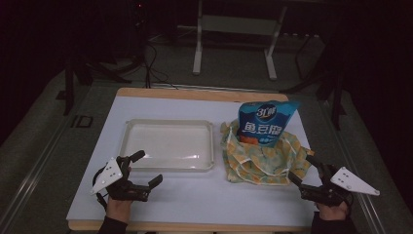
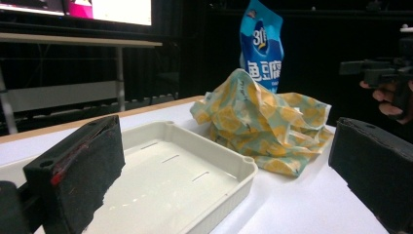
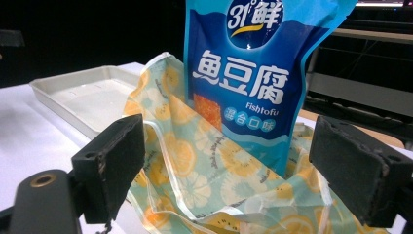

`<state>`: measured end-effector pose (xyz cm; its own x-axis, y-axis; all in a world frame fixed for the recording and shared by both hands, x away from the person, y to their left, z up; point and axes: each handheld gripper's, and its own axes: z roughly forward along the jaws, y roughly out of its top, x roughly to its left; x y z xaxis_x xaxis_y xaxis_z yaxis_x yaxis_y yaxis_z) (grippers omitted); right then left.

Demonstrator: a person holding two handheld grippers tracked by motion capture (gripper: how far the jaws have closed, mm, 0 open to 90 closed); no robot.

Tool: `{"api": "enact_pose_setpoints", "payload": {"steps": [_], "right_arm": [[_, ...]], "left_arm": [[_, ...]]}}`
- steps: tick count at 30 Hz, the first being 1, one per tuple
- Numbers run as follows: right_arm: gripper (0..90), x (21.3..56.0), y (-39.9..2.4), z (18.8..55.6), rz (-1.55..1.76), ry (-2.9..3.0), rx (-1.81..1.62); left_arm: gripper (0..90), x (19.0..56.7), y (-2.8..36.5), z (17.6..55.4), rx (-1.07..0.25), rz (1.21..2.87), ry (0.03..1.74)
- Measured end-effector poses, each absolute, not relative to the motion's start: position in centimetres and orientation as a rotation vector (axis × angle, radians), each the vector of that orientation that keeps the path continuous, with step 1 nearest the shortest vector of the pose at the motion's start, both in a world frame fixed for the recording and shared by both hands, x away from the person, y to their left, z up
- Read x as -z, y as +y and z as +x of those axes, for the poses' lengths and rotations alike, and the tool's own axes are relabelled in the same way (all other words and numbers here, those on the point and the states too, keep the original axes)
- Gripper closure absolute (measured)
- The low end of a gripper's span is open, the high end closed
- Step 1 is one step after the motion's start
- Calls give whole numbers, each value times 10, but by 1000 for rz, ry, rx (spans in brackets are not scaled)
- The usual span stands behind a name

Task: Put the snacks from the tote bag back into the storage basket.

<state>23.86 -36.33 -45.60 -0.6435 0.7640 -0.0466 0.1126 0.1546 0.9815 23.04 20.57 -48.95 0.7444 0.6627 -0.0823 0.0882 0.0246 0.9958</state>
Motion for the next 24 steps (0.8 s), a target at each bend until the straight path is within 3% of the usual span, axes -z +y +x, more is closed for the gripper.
{"api": "enact_pose_setpoints", "payload": {"steps": [5, 16, 24], "right_arm": [[135, 457, -362, 239, 828, 1957, -1493], [110, 455, -368, 233, 796, 1989, -1535], [110, 449, -369, 231, 744, 2024, -1546]], "left_arm": [[4, 485, 204, 227, -525, 1541, 652], [4, 483, 198, 226, -355, 1504, 689], [4, 479, 183, 234, -360, 1559, 681]]}}
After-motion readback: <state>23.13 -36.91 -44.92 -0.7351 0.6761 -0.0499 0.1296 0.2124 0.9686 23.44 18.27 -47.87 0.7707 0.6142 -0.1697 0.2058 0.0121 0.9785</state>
